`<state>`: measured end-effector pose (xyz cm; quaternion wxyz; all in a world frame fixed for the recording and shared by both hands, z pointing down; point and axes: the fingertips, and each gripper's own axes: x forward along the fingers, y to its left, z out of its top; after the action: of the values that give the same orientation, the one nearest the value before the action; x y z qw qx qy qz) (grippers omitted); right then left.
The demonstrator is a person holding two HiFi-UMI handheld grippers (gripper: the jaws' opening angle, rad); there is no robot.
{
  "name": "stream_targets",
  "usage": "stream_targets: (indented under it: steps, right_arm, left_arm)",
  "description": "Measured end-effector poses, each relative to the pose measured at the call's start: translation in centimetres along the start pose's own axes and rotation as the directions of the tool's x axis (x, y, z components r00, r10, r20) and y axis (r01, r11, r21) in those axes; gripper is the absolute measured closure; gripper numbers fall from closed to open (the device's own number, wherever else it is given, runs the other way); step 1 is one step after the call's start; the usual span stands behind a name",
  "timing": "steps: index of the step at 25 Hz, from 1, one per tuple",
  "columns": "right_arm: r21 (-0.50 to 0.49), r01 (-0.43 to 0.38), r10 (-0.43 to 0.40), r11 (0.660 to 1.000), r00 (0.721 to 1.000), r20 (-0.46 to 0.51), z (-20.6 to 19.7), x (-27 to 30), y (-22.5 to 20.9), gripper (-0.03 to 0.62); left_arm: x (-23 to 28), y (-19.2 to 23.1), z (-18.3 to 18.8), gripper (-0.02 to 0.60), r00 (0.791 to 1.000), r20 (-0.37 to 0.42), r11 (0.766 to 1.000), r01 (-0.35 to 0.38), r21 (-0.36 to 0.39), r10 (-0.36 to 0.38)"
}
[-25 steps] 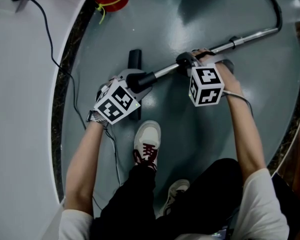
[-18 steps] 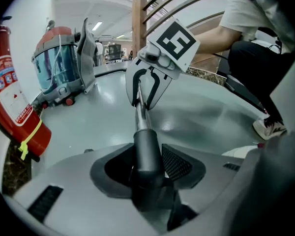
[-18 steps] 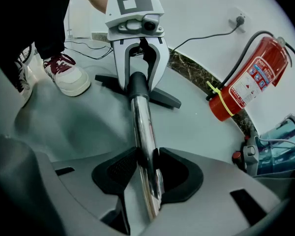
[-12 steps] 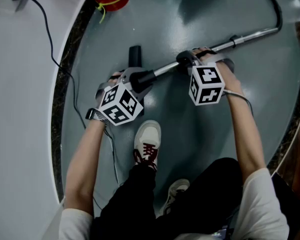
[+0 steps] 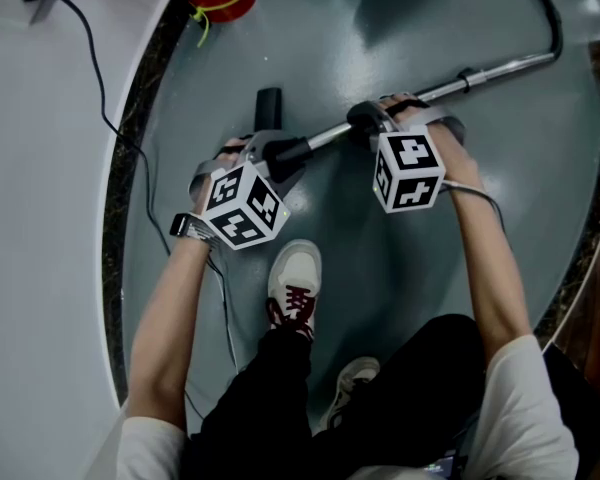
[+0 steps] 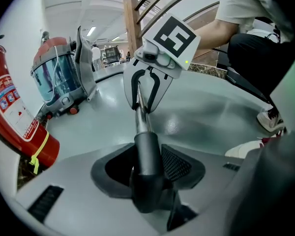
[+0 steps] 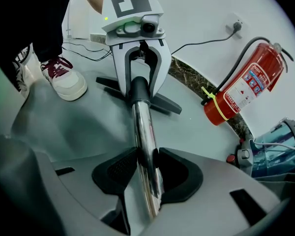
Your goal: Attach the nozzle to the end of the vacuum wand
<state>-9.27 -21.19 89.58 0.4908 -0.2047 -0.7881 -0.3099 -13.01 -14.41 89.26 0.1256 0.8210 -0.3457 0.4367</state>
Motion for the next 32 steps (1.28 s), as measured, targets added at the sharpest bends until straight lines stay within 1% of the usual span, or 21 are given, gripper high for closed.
stream_targets:
  steps: [2, 6, 9, 11, 15, 19, 28, 31, 32]
  right_arm:
    - [0.005, -0.001, 0.000, 1.000, 1.000, 0.000, 0.0, 0.0, 0.0, 0.439]
    - [0.000, -0.008, 0.008, 1.000, 1.000, -0.004, 0.0, 0.3, 0.4, 0.442]
    - [-0.006, -0.011, 0.011, 1.000, 1.000, -0.006, 0.0, 0.5, 0.7, 0.445]
    - [-0.009, -0.012, 0.012, 1.000, 1.000, -0.007, 0.0, 0.5, 0.7, 0.445]
    - [-0.012, -0.014, 0.014, 1.000, 1.000, -0.011, -0.2, 0.8, 0.8, 0.445]
    - [-0.011, -0.007, 0.007, 1.000, 1.000, -0.003, -0.4, 1.0, 0.9, 0.445]
    - [0.008, 0.005, -0.005, 1.000, 0.999, 0.042, -0.6, 1.2, 0.8, 0.431]
    - [0.023, 0.003, -0.004, 1.000, 0.998, 0.065, -0.7, 1.0, 0.8, 0.430]
    - [0.033, 0.000, -0.002, 0.999, 0.998, 0.070, -0.9, 0.9, 0.8, 0.430]
  left_arm:
    - [0.2, 0.0, 0.2, 0.410, 1.000, 0.002, 1.000, 0.008, -0.026, -0.008]
    - [0.8, 0.0, 0.1, 0.413, 0.999, 0.019, 0.991, 0.028, -0.128, -0.025]
    - [1.1, 0.1, 0.0, 0.414, 1.000, 0.027, 0.981, 0.013, -0.192, -0.008]
    - [1.2, 0.1, 0.0, 0.414, 1.000, 0.021, 0.978, -0.005, -0.211, 0.009]
    - [1.4, 0.0, 0.0, 0.413, 1.000, 0.003, 0.981, -0.016, -0.194, 0.017]
    - [1.6, -0.1, -0.1, 0.410, 1.000, 0.006, 0.983, -0.020, -0.183, 0.021]
    - [2.3, -0.3, -0.4, 0.394, 1.000, -0.004, 0.991, -0.026, -0.135, 0.026]
    - [2.5, -0.7, -0.4, 0.351, 1.000, -0.004, 0.993, -0.006, -0.122, 0.006]
    - [2.4, -0.8, -0.5, 0.347, 1.000, 0.002, 0.992, -0.001, -0.127, 0.001]
